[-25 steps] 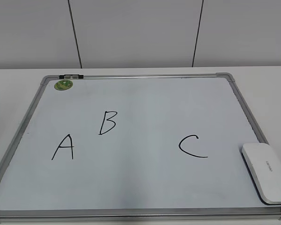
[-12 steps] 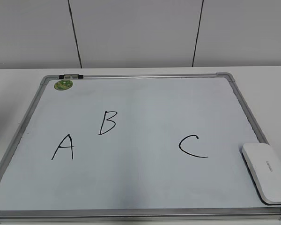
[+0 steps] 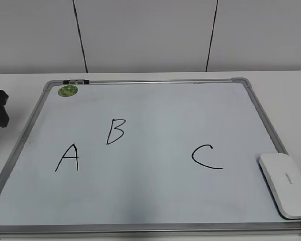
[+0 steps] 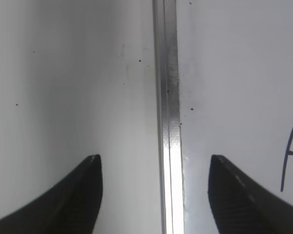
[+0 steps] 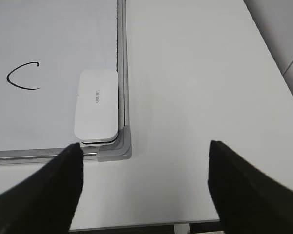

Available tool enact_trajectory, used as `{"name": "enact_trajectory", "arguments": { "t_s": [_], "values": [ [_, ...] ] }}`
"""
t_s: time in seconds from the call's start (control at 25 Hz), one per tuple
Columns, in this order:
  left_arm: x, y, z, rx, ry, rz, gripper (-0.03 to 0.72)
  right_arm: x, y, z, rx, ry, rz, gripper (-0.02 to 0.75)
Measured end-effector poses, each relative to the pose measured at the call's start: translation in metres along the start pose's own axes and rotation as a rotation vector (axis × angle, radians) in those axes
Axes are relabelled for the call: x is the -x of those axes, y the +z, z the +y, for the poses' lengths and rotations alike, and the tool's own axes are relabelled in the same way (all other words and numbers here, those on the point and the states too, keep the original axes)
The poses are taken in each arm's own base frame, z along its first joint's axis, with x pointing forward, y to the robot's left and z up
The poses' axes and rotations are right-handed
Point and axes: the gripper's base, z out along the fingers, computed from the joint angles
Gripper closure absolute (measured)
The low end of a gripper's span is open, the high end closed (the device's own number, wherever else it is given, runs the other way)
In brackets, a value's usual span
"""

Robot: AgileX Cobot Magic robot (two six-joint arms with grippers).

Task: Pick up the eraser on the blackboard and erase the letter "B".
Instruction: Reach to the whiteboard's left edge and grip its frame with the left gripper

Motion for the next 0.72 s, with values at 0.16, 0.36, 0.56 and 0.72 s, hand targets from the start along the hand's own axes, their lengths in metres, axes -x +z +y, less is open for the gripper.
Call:
{"name": "enact_trajectory", "arguments": {
  "t_s": [0.16, 0.36, 0.56, 0.72],
  "values": [
    [0.011, 0.021, 0.001, -0.005, 0.008, 0.035, 0.228, 0.000, 0.000, 0.000, 0.000, 0.000, 0.000, 0.148],
    [0.027, 0.036, -0.001, -0.037, 0.045, 0.058, 0.265, 0.000, 0.000, 0.000, 0.000, 0.000, 0.000, 0.148],
    [0.038, 0.056, -0.001, -0.052, 0.059, 0.120, 0.270, 0.000, 0.000, 0.000, 0.000, 0.000, 0.000, 0.148],
    [0.045, 0.069, 0.002, -0.058, 0.064, 0.153, 0.293, 0.000, 0.000, 0.000, 0.000, 0.000, 0.000, 0.148]
  ]
}}
